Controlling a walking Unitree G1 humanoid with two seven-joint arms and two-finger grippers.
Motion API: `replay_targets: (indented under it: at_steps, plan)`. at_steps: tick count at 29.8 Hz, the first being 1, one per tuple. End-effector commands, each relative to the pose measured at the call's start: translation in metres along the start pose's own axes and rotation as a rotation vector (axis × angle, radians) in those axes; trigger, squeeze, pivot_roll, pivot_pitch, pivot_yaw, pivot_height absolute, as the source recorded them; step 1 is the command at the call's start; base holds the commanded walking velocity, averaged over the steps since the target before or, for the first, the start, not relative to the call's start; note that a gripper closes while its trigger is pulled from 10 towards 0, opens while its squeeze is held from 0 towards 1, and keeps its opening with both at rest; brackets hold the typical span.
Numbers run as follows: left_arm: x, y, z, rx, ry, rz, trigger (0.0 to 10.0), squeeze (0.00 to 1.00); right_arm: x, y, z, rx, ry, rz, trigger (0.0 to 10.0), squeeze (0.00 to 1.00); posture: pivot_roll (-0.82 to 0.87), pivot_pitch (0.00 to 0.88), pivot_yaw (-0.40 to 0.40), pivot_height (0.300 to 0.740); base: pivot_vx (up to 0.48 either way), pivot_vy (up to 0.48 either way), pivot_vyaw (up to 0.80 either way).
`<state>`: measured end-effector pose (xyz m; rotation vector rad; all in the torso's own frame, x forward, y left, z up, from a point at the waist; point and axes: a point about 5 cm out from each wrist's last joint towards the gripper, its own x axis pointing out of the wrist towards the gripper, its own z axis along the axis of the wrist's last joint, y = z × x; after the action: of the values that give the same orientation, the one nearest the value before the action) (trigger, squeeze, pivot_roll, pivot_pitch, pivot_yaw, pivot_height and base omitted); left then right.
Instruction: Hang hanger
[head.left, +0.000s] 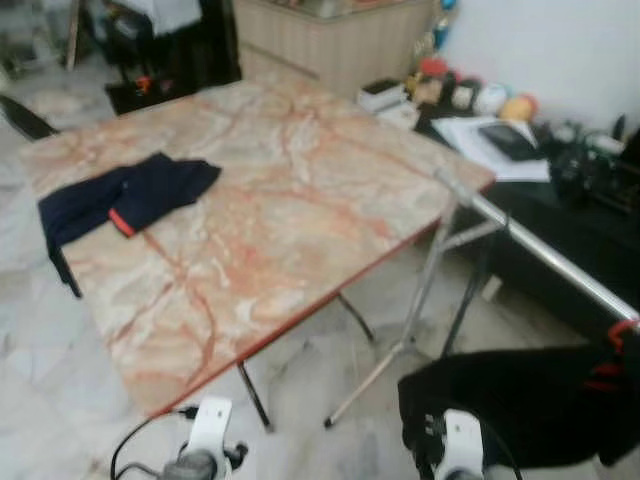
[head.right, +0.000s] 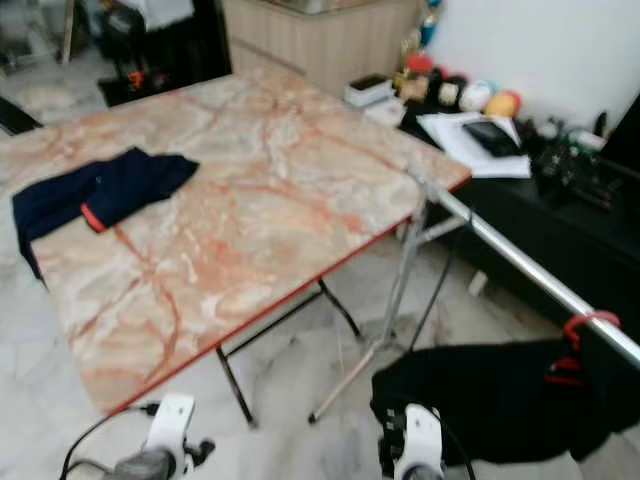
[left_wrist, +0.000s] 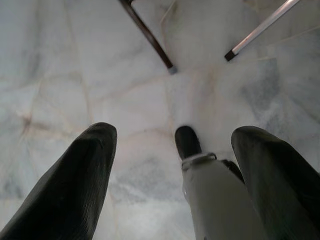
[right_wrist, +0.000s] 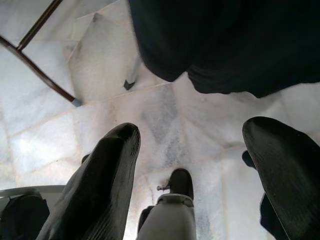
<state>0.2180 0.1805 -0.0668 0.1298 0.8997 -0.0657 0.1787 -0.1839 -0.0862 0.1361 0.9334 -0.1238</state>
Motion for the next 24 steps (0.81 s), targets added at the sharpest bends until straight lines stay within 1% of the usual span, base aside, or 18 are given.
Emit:
replay_targets:
  at_steps: [1,5,7,8,13,20,24]
  plan:
    - [0.001,0.000,0.003,-0.005,0.000,-0.005,10.0,0.00,0.000,0.000,-0.001,-0.007,0.009,-0.004,10.0,0.00,0.01,0.000,-0.013,0.740,0.000,0.000,-0.77]
    - [0.001,0.002,0.007,-0.004,-0.009,-0.005,10.0,0.00,0.000,0.000,-0.001,-0.010,0.012,-0.004,10.0,0.00,0.01,0.000,-0.013,0.740,0.000,0.000,-0.76]
    - [0.000,0.008,0.004,-0.003,-0.012,-0.002,10.0,0.00,0.000,0.000,-0.001,-0.014,0.015,-0.004,10.0,0.00,0.01,0.000,-0.012,0.740,0.000,0.000,-0.75]
    - [0.000,0.008,0.004,-0.003,-0.012,-0.002,10.0,0.00,0.000,0.000,-0.001,-0.014,0.015,-0.004,10.0,0.00,0.01,0.000,-0.012,0.740,0.000,0.000,-0.75]
    - [-0.004,0.018,-0.009,-0.004,0.005,0.007,10.0,0.00,0.000,0.000,-0.001,-0.019,0.016,-0.003,10.0,0.00,0.01,0.000,-0.012,0.740,0.000,0.000,-0.74]
    - [-0.007,0.021,-0.021,-0.003,0.028,0.013,10.0,0.00,0.000,0.000,-0.001,-0.024,0.018,0.000,10.0,0.00,0.01,0.000,-0.012,0.740,0.000,0.000,-0.71]
    - [-0.007,0.014,-0.027,0.002,0.047,0.013,10.0,0.00,0.000,0.000,-0.001,-0.025,0.019,-0.001,10.0,0.00,0.01,0.000,-0.012,0.740,0.000,0.000,-0.71]
